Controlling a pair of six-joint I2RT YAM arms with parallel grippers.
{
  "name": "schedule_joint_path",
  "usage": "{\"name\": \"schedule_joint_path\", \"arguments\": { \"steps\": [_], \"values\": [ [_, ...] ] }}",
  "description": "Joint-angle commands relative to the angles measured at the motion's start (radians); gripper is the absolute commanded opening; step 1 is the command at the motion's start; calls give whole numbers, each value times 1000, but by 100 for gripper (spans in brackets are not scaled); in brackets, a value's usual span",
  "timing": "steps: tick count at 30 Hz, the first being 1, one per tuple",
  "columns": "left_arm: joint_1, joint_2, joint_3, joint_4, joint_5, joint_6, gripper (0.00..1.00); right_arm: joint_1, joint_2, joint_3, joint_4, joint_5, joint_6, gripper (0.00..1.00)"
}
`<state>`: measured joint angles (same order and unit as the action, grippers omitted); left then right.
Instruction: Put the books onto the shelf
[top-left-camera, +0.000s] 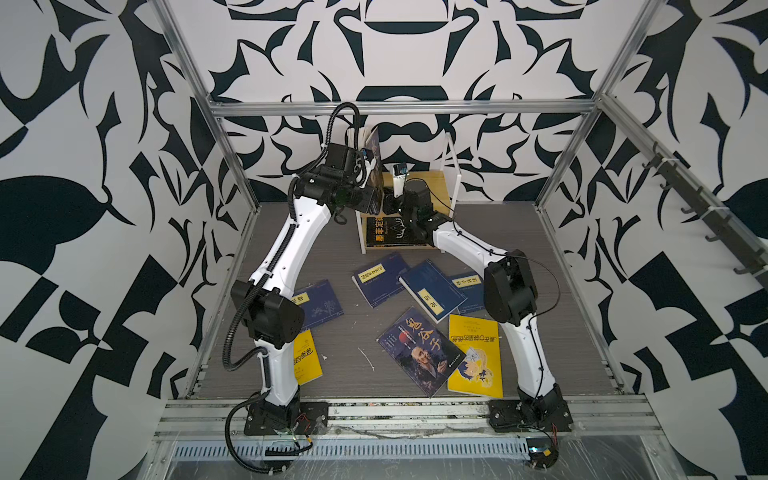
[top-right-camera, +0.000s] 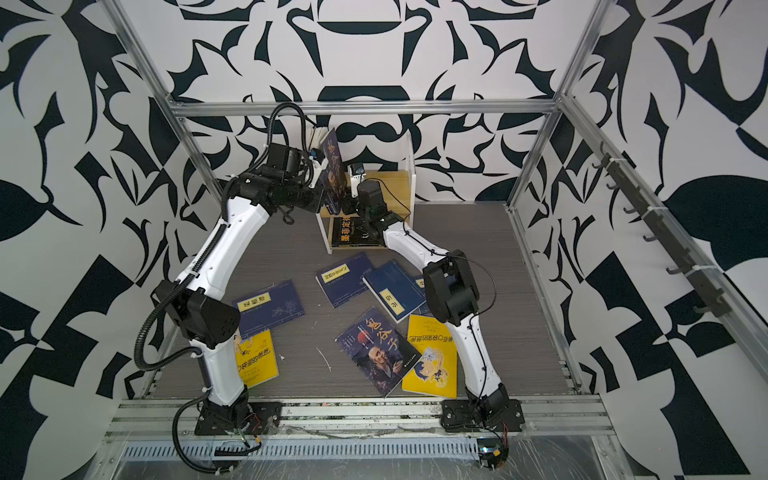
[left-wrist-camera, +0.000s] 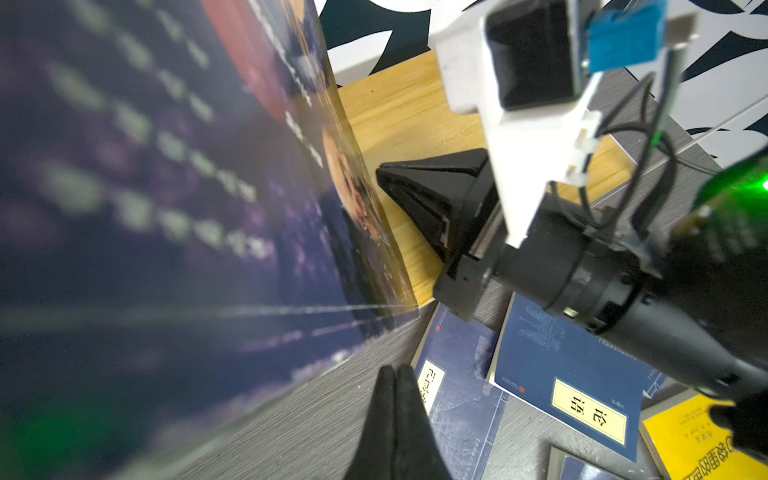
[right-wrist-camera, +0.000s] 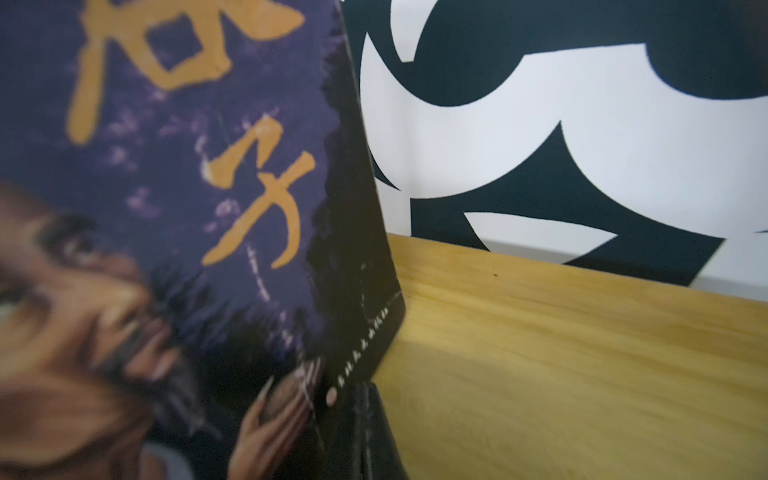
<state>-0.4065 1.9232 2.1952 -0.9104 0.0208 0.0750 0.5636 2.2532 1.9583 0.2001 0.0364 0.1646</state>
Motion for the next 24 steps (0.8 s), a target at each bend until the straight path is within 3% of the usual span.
{"name": "schedule_joint_path", "arguments": {
  "steps": [1, 9, 15, 19, 24],
  "values": [
    [-7, -8, 26, -40, 13, -11, 0, -5, -116, -46, 15, 26, -25, 0],
    [-25, -104, -54, -64, 137, -37, 4, -4, -326, -235, -25, 47, 2, 2],
    [-25, -224, -252, -29, 181, -38, 31, -4, -491, -383, -134, 35, 30, 27],
    [-17, -301, -400, -1, 195, -11, 49, 2, -598, -541, -107, 0, 50, 51],
    [88, -386, -580, 50, 307, -70, 70, 5, -731, -727, -98, -8, 82, 57]
  ]
}}
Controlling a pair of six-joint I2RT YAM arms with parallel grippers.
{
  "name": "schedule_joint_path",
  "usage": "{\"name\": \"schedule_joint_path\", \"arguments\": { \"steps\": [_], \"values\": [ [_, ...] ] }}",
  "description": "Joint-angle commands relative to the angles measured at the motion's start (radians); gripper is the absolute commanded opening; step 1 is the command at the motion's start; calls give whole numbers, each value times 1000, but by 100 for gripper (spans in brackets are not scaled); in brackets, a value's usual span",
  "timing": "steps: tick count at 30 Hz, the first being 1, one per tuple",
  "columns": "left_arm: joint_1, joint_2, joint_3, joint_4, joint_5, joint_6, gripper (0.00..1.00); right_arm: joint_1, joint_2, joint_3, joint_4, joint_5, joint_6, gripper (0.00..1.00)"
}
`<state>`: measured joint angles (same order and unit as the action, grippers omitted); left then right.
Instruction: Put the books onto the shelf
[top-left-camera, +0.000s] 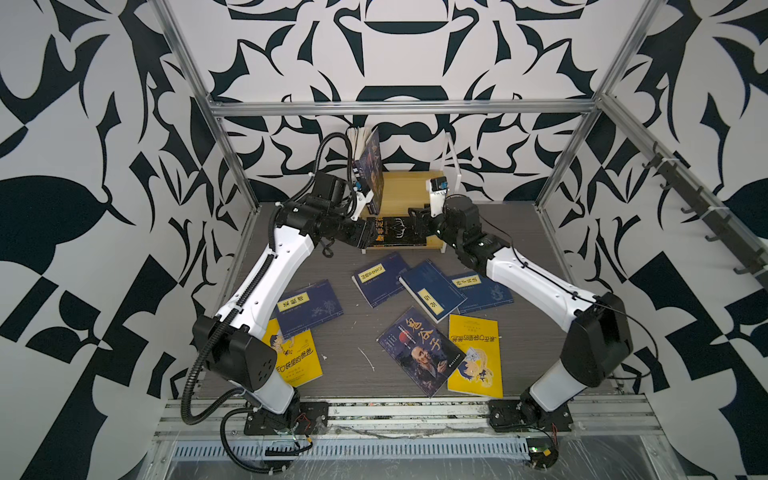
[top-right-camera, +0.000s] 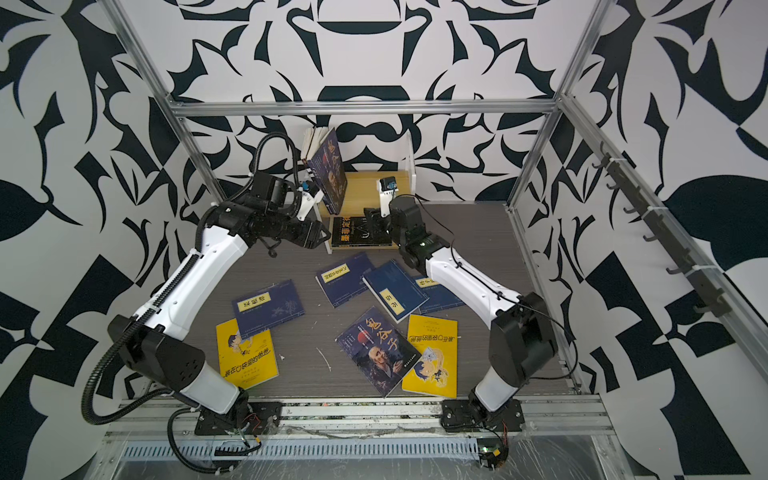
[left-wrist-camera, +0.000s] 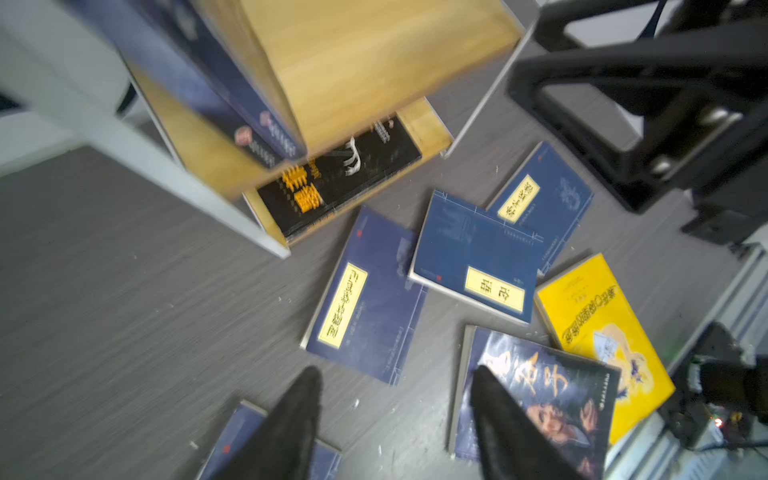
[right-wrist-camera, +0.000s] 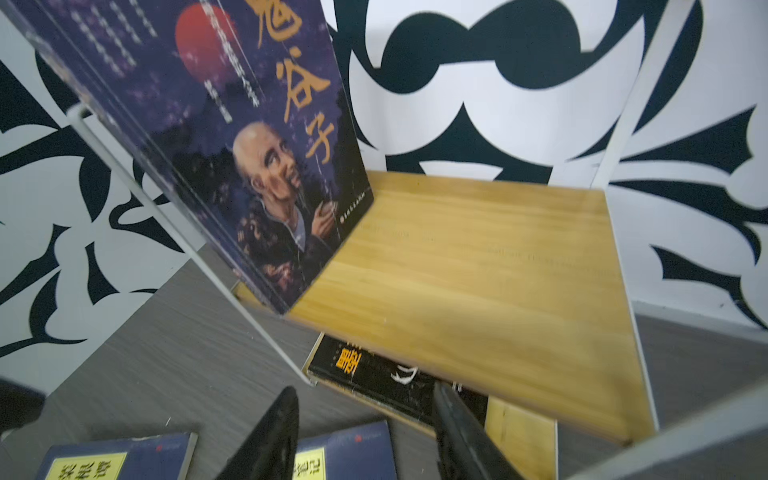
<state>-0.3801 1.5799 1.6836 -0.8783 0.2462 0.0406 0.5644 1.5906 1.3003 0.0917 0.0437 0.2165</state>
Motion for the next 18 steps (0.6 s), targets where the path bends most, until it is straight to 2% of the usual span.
{"name": "schedule_joint_path", "arguments": {
  "steps": [1, 5, 6, 8, 10, 13, 18],
  "values": [
    [92, -59, -106, 42, 111, -71, 74, 5, -98, -111, 15, -25, 44, 58],
    [180, -105, -264, 142, 235, -171, 84, -11, -182, -230, -56, -32, 76, 64],
    [194, -115, -299, 164, 256, -185, 90, -22, -198, -256, -88, -39, 97, 65],
    [208, -124, -358, 201, 271, -203, 93, -61, -228, -300, -141, -46, 149, 68],
    [232, -131, -419, 249, 282, -235, 97, -128, -253, -353, -182, -105, 223, 68],
    [277, -130, -479, 318, 315, -298, 100, -229, -269, -402, -244, -204, 301, 70],
    [299, -126, -536, 413, 395, -373, 100, -321, -289, -468, -278, -280, 308, 73]
  ]
}}
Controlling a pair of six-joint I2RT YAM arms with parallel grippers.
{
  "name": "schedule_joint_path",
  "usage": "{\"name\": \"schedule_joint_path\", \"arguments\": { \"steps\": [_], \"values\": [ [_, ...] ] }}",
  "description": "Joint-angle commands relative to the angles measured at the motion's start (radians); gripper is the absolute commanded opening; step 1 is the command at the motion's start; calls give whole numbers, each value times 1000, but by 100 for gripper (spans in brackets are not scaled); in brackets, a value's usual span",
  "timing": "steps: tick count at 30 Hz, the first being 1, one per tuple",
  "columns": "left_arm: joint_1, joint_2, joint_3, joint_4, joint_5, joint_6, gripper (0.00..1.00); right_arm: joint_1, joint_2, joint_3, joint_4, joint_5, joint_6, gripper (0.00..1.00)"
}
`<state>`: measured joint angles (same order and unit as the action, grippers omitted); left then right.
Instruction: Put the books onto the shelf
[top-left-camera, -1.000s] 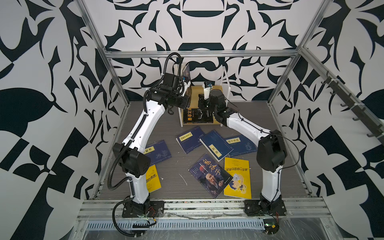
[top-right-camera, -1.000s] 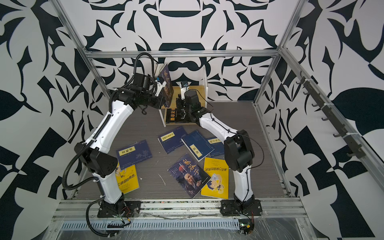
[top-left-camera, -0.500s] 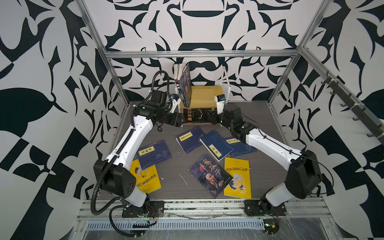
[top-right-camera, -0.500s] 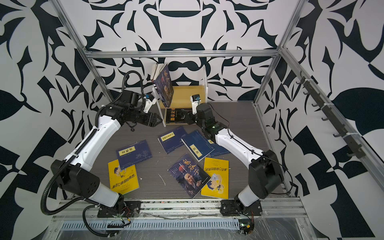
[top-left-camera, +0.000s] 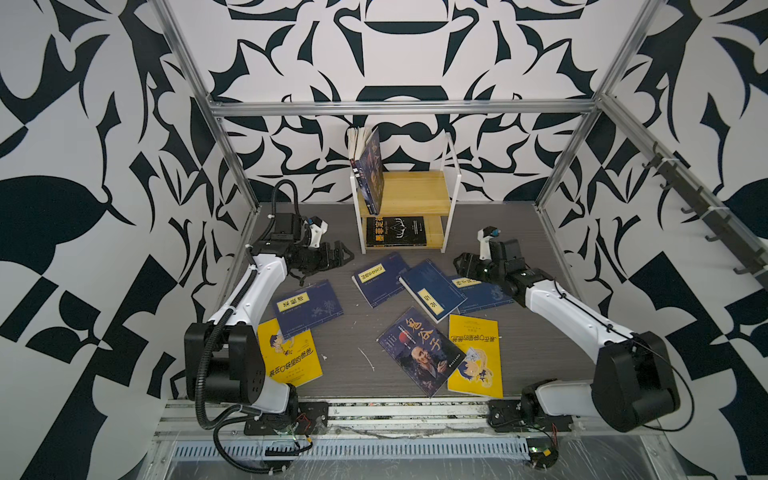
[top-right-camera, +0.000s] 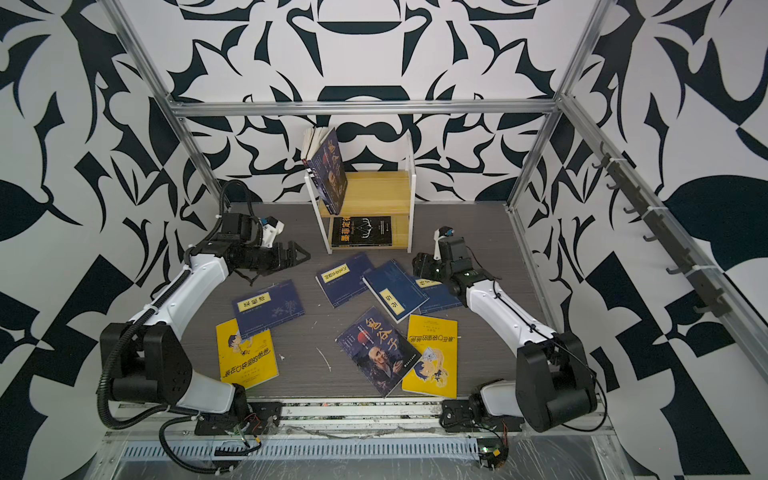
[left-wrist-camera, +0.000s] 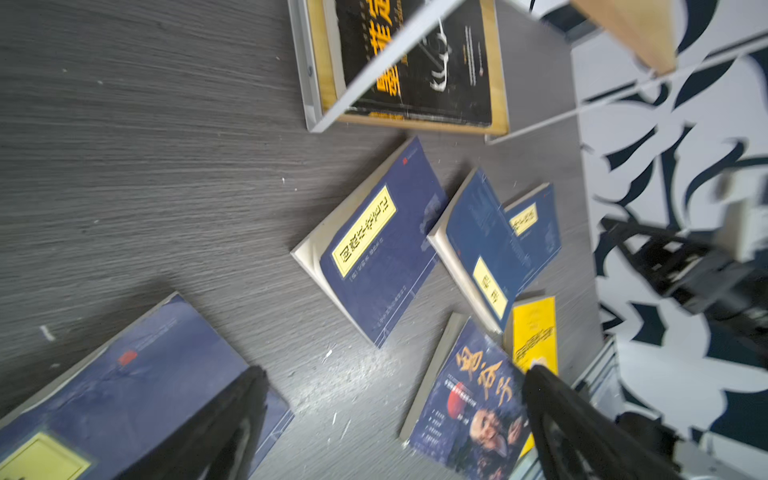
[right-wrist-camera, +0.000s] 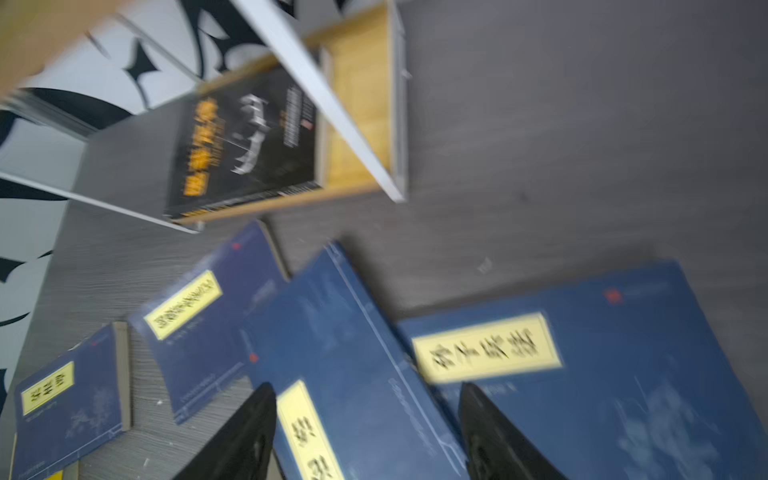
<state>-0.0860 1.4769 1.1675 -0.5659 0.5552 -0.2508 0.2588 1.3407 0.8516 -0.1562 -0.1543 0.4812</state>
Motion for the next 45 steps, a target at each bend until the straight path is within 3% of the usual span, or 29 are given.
{"name": "schedule_joint_path", "arguments": {
  "steps": [1, 10, 14, 21, 27, 39, 45],
  "values": [
    [2, -19, -43, 133, 110, -121, 99, -35, -41, -35, -27, -94, 49, 74],
    [-151, 53, -174, 362, 139, -338, 90, -131, 15, -72, -77, -196, 48, 73],
    [-214, 126, -148, 377, 132, -342, 86, -175, 33, -96, -62, -229, 56, 72],
    [-259, 272, -59, 348, 154, -366, 71, -187, 76, -102, -22, -338, 56, 71],
    [-336, 378, 46, 263, 164, -314, 67, -190, 117, -126, -16, -350, 49, 70],
    [-400, 604, 238, 117, 174, -305, 60, -190, 189, -160, 45, -416, 60, 66],
    [-407, 660, 282, 75, 159, -304, 45, -191, 214, -169, 94, -446, 83, 62]
  ]
}}
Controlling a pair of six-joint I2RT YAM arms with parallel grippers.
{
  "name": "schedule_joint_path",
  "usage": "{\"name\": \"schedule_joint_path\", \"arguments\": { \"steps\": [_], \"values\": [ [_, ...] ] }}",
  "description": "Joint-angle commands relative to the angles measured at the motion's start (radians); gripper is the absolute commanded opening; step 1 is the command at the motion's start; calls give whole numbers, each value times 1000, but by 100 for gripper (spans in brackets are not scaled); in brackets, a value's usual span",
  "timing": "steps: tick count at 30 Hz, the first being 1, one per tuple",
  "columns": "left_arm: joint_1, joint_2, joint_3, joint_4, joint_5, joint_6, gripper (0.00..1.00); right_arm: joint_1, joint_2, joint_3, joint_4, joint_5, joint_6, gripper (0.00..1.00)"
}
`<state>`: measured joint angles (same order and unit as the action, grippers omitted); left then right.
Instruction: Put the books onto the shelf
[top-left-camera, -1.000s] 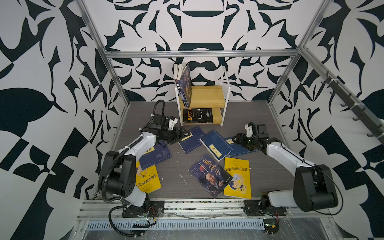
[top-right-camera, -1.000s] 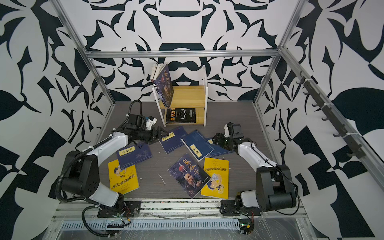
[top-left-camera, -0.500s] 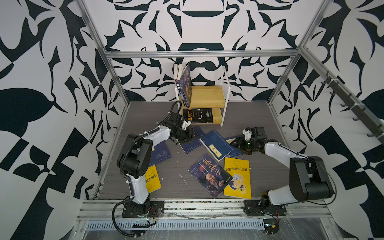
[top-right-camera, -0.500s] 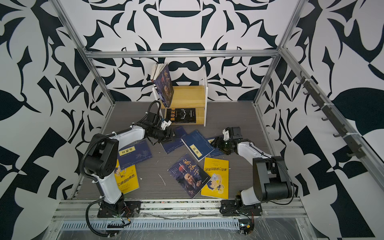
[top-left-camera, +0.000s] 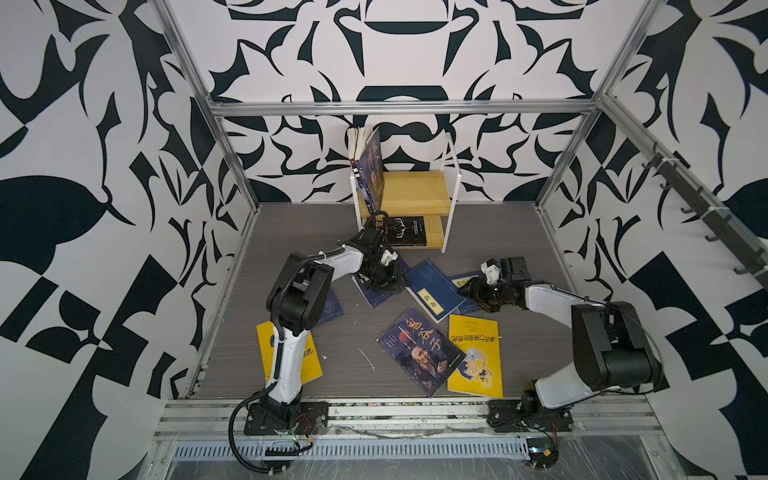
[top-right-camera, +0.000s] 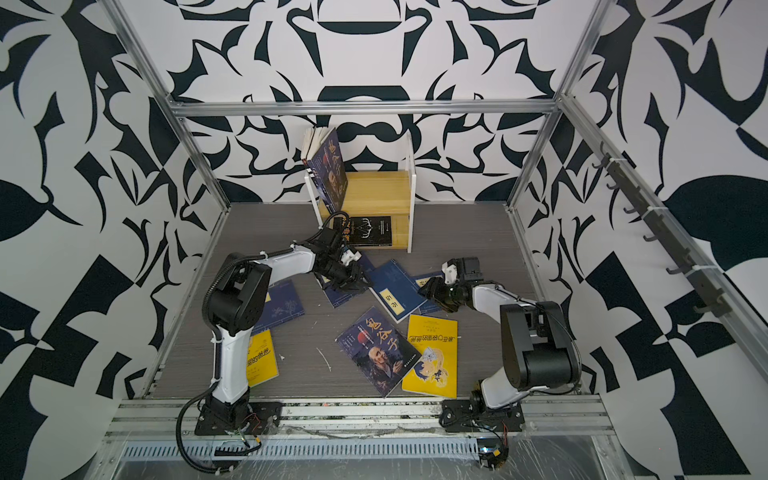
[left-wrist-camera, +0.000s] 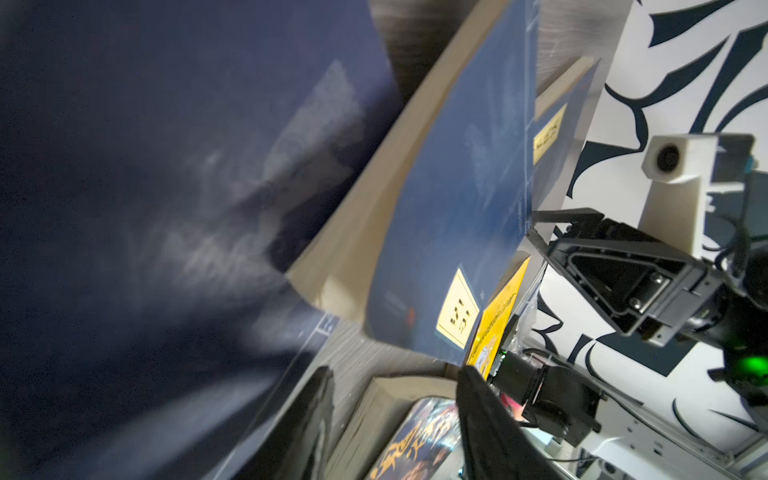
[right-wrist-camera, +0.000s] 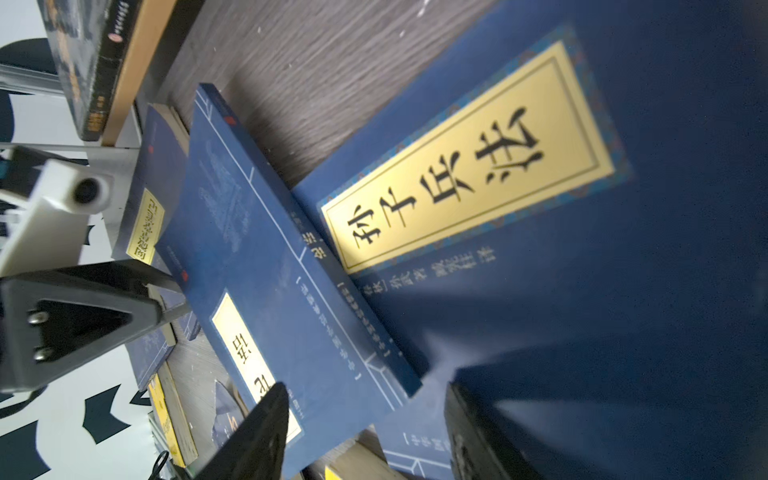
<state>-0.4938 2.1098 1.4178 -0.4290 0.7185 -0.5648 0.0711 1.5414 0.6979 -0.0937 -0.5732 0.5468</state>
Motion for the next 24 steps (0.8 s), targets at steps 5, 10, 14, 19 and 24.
{"name": "schedule_joint_path", "arguments": {
  "steps": [5, 10, 14, 19, 24],
  "values": [
    [1, 57, 54, -83, -16, 6, 36, -3, 23, -30, 124, -78, 55, 56],
    [1, 65, 59, -92, -17, 7, 33, -3, -2, -55, 223, -132, 91, 51],
    [1, 74, 60, -94, -15, 7, 27, -2, -19, -71, 285, -166, 115, 44],
    [1, 78, 61, -98, -15, 3, 19, -4, -40, -100, 380, -216, 152, 38],
    [1, 87, 64, -102, -10, 0, 16, 7, -48, -123, 455, -245, 175, 36]
  ]
}}
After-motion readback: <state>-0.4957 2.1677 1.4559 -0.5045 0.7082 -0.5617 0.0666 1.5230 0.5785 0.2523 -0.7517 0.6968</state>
